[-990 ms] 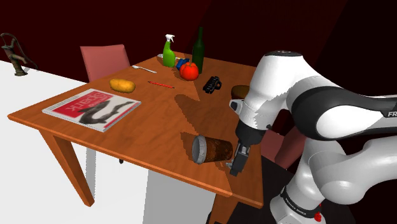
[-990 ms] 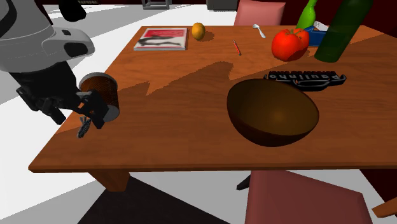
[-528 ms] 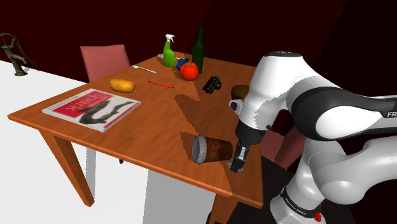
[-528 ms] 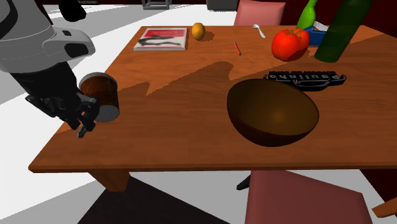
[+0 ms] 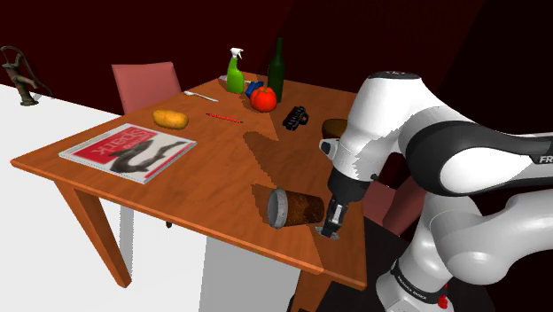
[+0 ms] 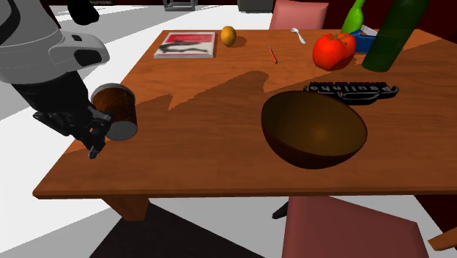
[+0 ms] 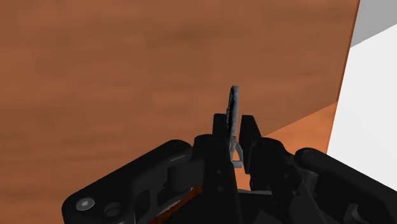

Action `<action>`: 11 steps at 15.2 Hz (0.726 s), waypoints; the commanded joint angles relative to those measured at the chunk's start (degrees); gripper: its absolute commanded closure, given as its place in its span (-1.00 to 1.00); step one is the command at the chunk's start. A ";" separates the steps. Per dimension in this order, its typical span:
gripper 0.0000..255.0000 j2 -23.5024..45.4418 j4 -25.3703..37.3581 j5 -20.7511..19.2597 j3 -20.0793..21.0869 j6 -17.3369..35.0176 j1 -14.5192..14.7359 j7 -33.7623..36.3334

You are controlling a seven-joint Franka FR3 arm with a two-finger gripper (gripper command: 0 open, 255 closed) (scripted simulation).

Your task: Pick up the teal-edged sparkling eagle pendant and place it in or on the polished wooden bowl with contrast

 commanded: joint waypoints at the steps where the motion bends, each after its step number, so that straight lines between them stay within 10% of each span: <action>1: 1.00 -0.07 0.70 -0.21 -0.18 -0.80 -0.09 0.06; 11: 1.00 0.12 8.38 -1.91 -1.77 -8.24 -0.85 0.73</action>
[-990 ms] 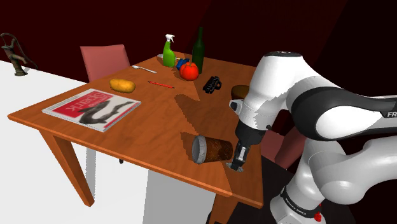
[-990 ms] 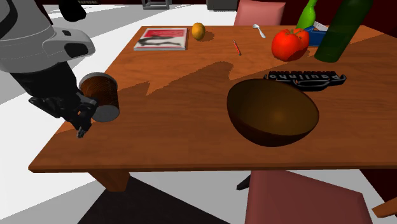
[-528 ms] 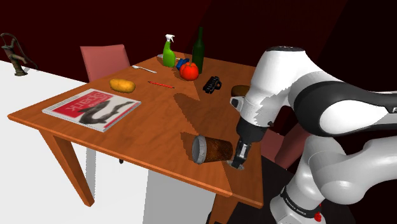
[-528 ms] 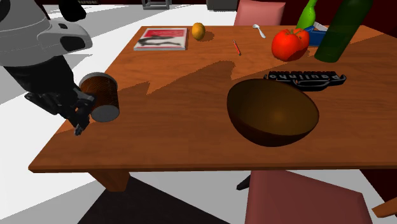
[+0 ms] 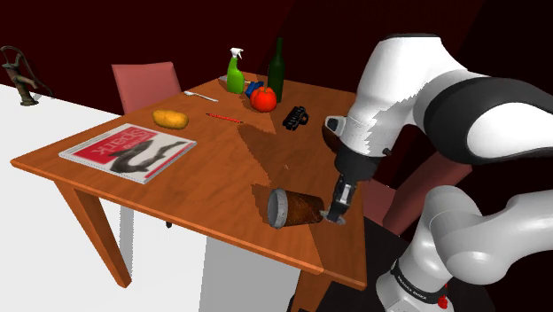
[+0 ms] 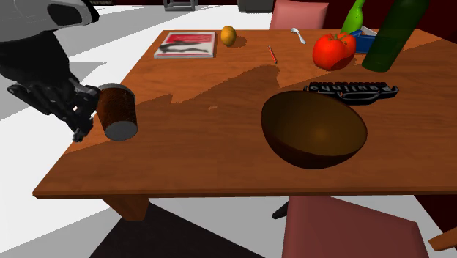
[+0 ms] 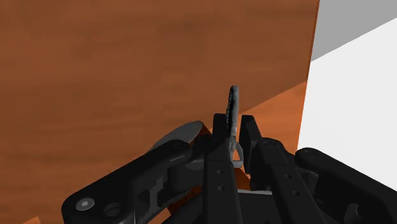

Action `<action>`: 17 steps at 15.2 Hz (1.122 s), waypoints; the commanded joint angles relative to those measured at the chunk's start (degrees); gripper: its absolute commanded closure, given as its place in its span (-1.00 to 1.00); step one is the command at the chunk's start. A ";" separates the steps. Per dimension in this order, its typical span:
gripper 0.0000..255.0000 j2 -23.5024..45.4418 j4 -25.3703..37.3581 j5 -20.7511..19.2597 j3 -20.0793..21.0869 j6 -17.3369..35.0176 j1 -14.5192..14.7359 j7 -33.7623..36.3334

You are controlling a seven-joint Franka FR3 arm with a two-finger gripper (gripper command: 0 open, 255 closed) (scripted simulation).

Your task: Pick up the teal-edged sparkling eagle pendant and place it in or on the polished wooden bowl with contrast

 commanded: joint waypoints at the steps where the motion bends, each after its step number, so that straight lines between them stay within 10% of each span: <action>1: 1.00 0.33 1.70 -0.34 -0.29 -1.39 -0.18 0.11; 17: 1.00 3.50 15.72 -2.30 -2.14 -12.21 -1.12 1.24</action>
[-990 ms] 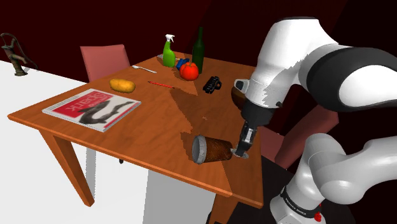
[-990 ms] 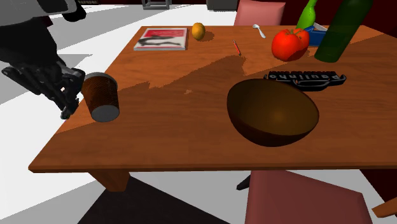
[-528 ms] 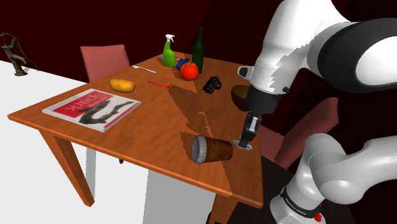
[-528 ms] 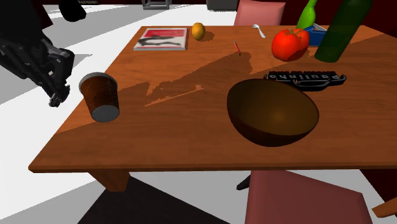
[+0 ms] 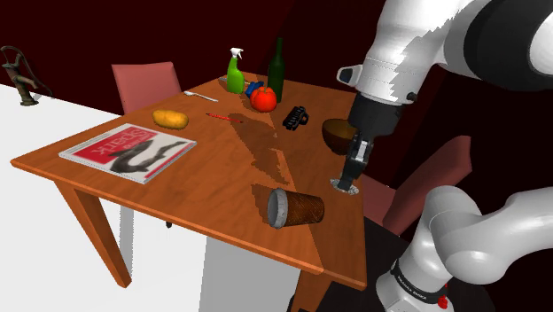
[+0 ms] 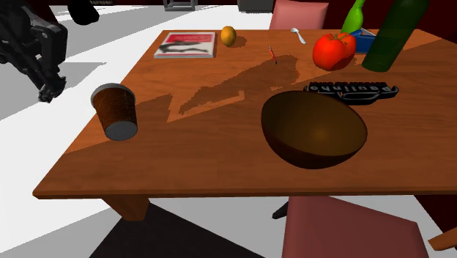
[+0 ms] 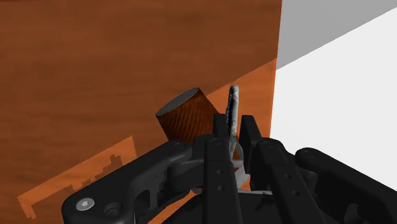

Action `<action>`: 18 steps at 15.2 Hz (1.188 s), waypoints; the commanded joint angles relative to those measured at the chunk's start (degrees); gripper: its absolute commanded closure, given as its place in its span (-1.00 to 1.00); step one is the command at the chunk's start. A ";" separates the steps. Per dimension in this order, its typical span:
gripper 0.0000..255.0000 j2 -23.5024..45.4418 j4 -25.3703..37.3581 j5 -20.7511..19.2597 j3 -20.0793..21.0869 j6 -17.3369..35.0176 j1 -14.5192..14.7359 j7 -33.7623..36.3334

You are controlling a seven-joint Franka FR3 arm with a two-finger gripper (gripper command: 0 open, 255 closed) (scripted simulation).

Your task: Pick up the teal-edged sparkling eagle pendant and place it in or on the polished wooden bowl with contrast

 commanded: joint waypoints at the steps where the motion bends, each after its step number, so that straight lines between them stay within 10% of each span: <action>1: 1.00 0.64 1.87 -0.23 -0.21 -1.27 -0.12 0.10; 18: 1.00 2.90 5.34 -12.29 -17.65 -4.40 -4.55 -17.36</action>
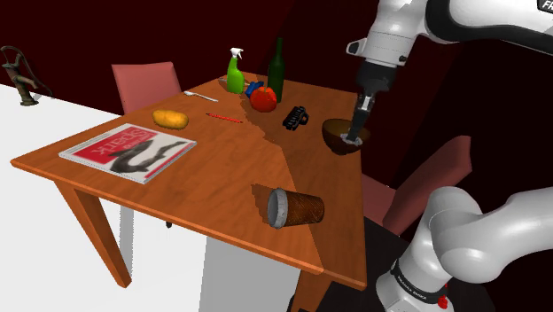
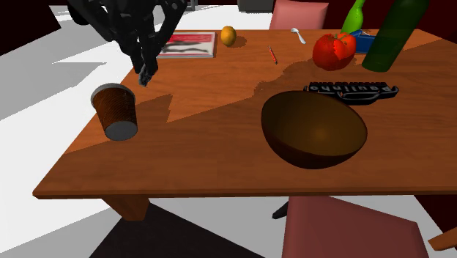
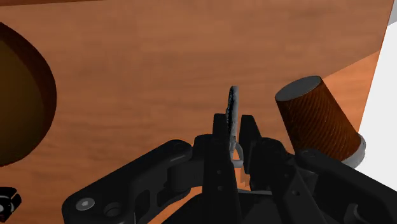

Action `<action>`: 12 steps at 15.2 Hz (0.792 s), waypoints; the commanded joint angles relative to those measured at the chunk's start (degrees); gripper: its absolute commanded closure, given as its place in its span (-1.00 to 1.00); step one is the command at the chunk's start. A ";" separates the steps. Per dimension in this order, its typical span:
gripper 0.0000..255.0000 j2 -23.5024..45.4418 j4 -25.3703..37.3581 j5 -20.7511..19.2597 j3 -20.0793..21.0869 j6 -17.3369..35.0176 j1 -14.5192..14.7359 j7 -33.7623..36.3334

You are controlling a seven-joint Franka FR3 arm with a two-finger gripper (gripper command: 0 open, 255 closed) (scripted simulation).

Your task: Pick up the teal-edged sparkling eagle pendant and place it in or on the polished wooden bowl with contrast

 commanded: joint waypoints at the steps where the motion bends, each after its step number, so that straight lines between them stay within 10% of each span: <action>1: 1.00 1.11 0.83 -1.68 -2.44 0.20 -0.57 -2.67; 12: 1.00 11.10 9.87 -8.58 -16.64 1.53 -2.63 -17.80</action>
